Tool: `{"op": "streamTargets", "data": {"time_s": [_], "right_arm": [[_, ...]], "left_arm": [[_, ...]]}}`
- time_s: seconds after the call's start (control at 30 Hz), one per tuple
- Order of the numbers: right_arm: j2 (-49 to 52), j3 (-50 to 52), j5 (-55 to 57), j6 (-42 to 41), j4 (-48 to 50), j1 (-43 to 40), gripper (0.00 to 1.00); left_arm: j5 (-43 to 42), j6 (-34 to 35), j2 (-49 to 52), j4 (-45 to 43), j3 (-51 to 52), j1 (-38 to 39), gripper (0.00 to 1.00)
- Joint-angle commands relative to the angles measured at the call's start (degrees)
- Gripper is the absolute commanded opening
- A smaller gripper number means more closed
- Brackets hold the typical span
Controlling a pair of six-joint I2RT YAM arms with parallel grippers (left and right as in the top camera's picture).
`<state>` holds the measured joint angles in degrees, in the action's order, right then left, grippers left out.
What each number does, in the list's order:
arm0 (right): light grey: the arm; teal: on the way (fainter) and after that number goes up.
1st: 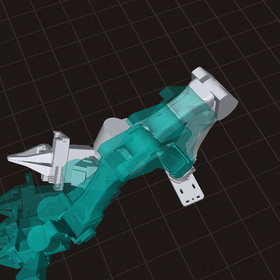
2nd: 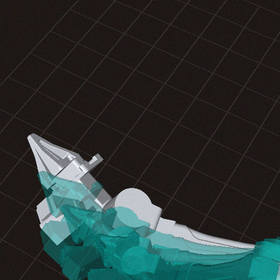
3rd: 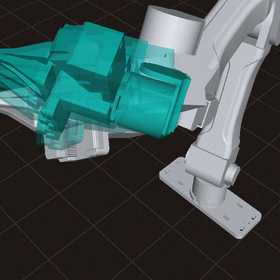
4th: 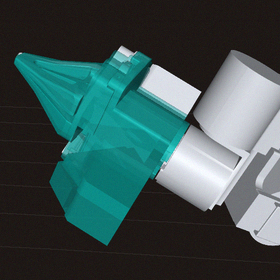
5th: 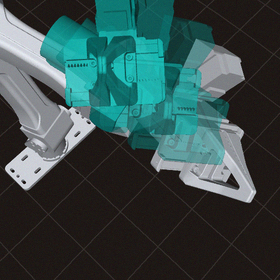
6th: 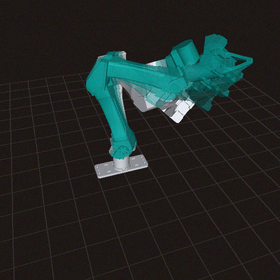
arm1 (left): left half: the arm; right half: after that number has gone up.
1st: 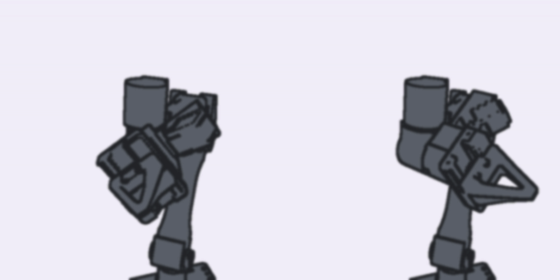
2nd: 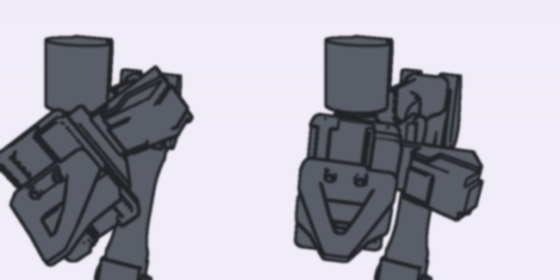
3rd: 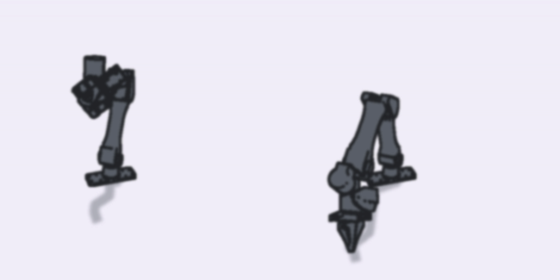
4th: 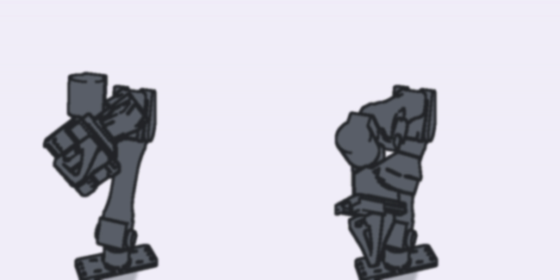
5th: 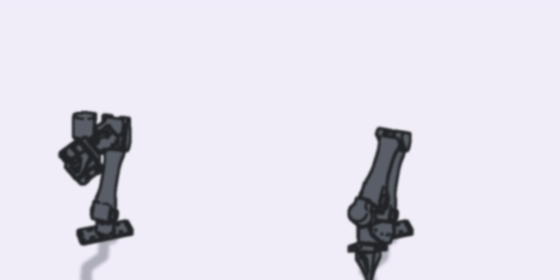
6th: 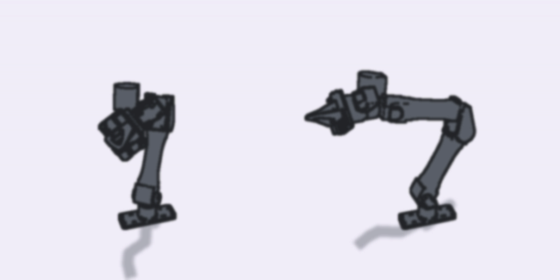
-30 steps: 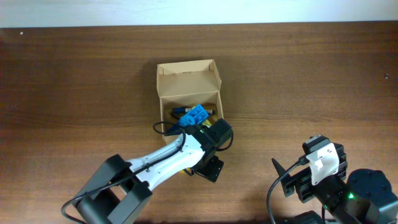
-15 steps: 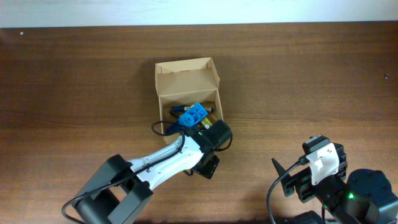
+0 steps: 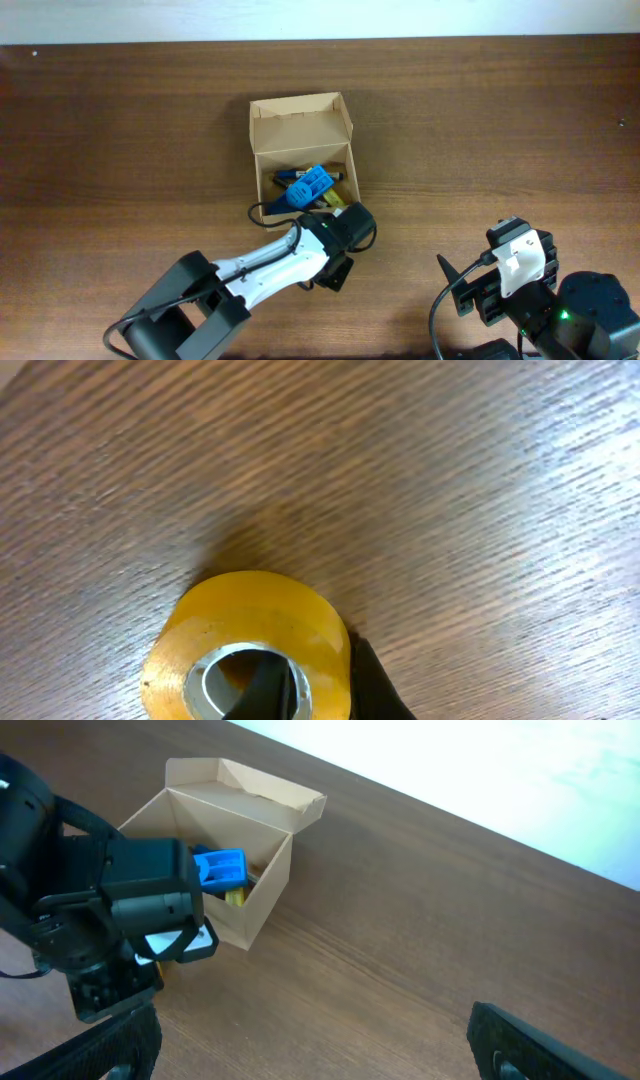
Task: Pack container
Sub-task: 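Grasp the tape roll with the left gripper, then carry the tape roll into the box and release it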
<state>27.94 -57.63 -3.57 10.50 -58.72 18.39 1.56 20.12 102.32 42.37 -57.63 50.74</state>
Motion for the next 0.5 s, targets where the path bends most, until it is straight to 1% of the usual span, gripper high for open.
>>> {"op": "streamTargets", "data": {"time_s": [0.0, 0.1, 0.23, 0.37, 0.47], "right_arm": [[-0.11, 0.22, -0.31, -0.50, 0.15, -0.46, 0.99], [-0.11, 0.22, -0.31, -0.50, 0.15, -0.46, 0.99], [-0.11, 0.22, -0.31, -0.50, 0.15, -0.46, 0.99], [-0.11, 0.22, -0.31, -0.50, 0.15, -0.46, 0.99], [-0.11, 0.22, -0.31, -0.50, 0.17, -0.46, 0.99]], "left_arm": [[-6.29, -0.24, 0.96, 0.02, 2.40, 3.56, 0.02], [-6.95, 1.44, -1.53, 0.02, 2.40, 5.51, 0.02], [-6.95, 7.91, -6.54, -0.44, 2.38, 7.41, 0.02], [-6.69, 8.76, -12.17, -2.38, 1.70, 7.50, 0.02], [-4.39, 8.76, -15.87, -2.97, 0.07, 7.50, 0.02]]}}
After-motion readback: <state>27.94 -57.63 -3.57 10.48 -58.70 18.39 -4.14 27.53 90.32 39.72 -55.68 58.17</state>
